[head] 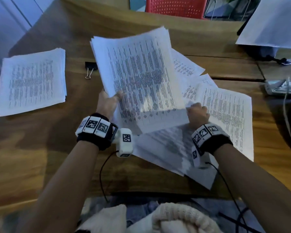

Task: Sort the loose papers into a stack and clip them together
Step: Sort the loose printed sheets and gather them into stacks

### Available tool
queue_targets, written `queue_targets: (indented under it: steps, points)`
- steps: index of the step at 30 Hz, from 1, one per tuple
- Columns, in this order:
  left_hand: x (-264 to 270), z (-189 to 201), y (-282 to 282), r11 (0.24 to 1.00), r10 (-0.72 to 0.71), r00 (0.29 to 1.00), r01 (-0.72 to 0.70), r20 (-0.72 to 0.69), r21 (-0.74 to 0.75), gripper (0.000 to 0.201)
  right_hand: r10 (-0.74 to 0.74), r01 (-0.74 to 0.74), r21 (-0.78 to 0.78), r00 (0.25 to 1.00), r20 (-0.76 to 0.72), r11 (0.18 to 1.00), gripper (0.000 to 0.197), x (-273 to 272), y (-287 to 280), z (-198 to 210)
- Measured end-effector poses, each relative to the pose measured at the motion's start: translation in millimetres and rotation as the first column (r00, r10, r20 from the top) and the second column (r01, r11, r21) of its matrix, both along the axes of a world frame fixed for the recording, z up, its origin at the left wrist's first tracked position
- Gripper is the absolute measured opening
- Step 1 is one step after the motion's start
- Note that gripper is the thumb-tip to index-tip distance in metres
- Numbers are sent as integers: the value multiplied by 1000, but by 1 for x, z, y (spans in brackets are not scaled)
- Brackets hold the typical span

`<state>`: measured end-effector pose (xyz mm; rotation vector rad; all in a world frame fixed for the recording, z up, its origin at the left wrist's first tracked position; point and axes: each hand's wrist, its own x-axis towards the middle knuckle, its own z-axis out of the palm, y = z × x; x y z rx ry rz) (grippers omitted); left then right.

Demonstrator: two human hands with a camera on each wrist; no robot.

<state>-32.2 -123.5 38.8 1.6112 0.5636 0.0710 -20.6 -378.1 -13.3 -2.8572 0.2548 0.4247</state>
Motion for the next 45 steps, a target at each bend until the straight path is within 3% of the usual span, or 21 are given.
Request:
queue_targets:
  steps: [4, 9, 12, 15, 18, 21, 25, 29, 33, 36, 37, 39, 41, 43, 45]
  points:
    - [-17, -31, 1, 984, -141, 978, 122, -153, -128, 21, -37, 37, -5, 995, -95, 999, 42, 15, -6, 0]
    - [-37, -68, -4, 988, -144, 957, 123, -251, -98, 35, -55, 62, 90, 995, -85, 994, 78, 8, -13, -9]
    - [-42, -85, -5, 991, -133, 945, 130, -299, -30, 38, 18, -1, 109, 989, -149, 994, 68, 5, -9, -10]
    - [-41, -91, -5, 988, -120, 928, 145, -352, 46, 44, 126, -106, 109, 973, -194, 988, 29, 1, -2, 0]
    - [-38, -96, -2, 987, -95, 916, 136, -390, 79, 49, 158, -138, 109, 967, -201, 984, 32, -2, -4, 22]
    - [-36, -104, 0, 993, -75, 914, 106, -398, 57, 52, 177, -168, 91, 980, -97, 982, 51, -7, -5, 49]
    - [-39, -92, -2, 993, -44, 915, 86, -401, 86, 48, 252, -255, 13, 961, 112, 967, 25, -19, -2, 96]
    - [-40, -88, -1, 985, -55, 911, 116, -409, 125, 49, 281, -290, -3, 922, 266, 957, 26, -24, -7, 152]
    - [-40, -80, -4, 972, -96, 892, 180, -442, 154, 57, 152, -272, 195, 868, 473, 942, 31, -29, -20, 194]
    - [-40, -81, -2, 966, -102, 881, 200, -463, 166, 58, -126, -206, 495, 822, 555, 844, 51, -14, -32, 205]
    - [-40, -80, -2, 963, -108, 873, 211, -475, 169, 60, -220, -188, 605, 816, 535, 774, 58, -10, -31, 205]
    - [-40, -77, -1, 959, -135, 863, 237, -487, 155, 51, -324, -185, 763, 825, 463, 619, 39, 1, -27, 193]
    - [-40, -76, 1, 974, -141, 874, 207, -465, 92, 52, -316, -122, 787, 870, 377, 604, 30, 8, -13, 166]
    - [-40, -74, 3, 986, -157, 867, 167, -473, -20, 73, -248, -40, 810, 942, 227, 585, 12, 8, 1, 129]
    - [-39, -76, 7, 972, -176, 908, 100, -379, -212, 81, -166, 59, 785, 985, 56, 616, 24, 12, 12, 91]
